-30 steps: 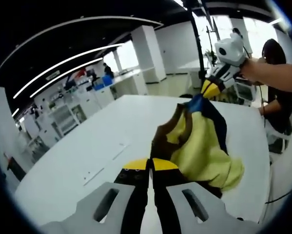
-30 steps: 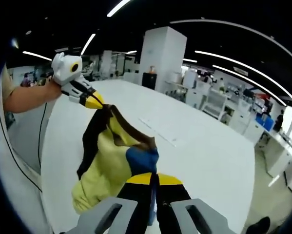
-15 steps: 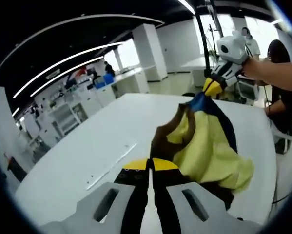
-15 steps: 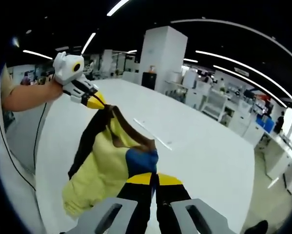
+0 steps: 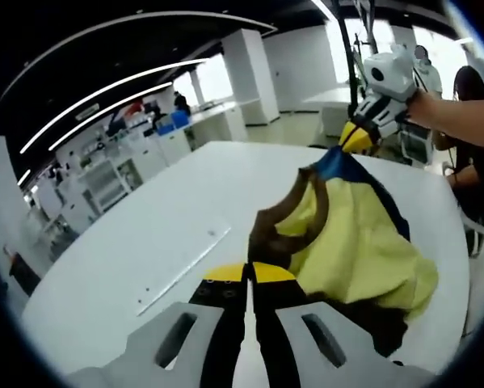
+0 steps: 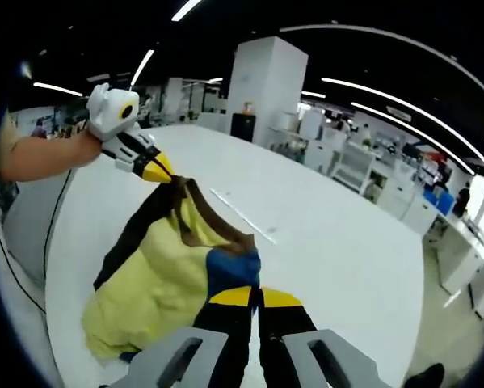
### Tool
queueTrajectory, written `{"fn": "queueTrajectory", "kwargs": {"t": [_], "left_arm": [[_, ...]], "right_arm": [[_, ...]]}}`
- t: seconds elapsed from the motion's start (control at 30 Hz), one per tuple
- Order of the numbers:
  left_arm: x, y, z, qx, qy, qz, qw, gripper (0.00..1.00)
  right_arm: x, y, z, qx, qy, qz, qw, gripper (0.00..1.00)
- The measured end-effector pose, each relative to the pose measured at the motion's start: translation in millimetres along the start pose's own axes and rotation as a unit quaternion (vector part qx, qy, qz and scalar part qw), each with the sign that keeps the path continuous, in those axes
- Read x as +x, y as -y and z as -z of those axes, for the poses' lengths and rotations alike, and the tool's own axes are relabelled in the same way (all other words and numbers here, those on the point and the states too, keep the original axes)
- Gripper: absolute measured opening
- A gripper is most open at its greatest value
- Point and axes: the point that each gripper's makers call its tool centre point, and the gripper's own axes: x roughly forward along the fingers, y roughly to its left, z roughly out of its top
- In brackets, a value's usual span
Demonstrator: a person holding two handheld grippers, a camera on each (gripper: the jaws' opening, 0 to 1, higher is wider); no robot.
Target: Fold the garment on the visible template until the final outline fits inside the template.
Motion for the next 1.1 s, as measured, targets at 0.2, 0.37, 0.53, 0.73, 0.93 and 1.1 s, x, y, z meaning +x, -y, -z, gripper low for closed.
{"fn": "queueTrajectory", "kwargs": {"t": [0.2, 0.37, 0.53, 0.73, 0.93, 1.1], "left_arm": [[15, -9.5, 8.6, -0.002, -0.011, -0.001, 0.9999, 0.00], [30, -19.4, 15.8, -0.012, -0.016, -0.006, 0.9998, 0.00], [44, -25.9, 24.8, -0.021, -0.026, -0.006, 0.9994, 0.00], [59, -32.1, 31.2, -0.025, -0.034, -0.007, 0.9991, 0.00], [75, -36.2, 47.6, -0.031, -0.051, -0.010, 0.9982, 0.00], [85, -36.0, 56.5, -0.035, -0.060, -0.009, 0.9976, 0.00]], "right_arm": [[16, 8, 8.3, 0.004, -0.011, 0.003, 0.9999, 0.00], [29, 16, 14.1, 0.011, -0.017, 0.005, 0.9998, 0.00], [45, 23, 20.2, 0.014, -0.026, 0.005, 0.9995, 0.00], [60, 30, 27.4, 0.021, -0.032, 0.007, 0.9992, 0.00], [77, 35, 36.1, 0.028, -0.040, 0.007, 0.9988, 0.00], [90, 37, 45.6, 0.030, -0.052, 0.007, 0.9982, 0.00]]}}
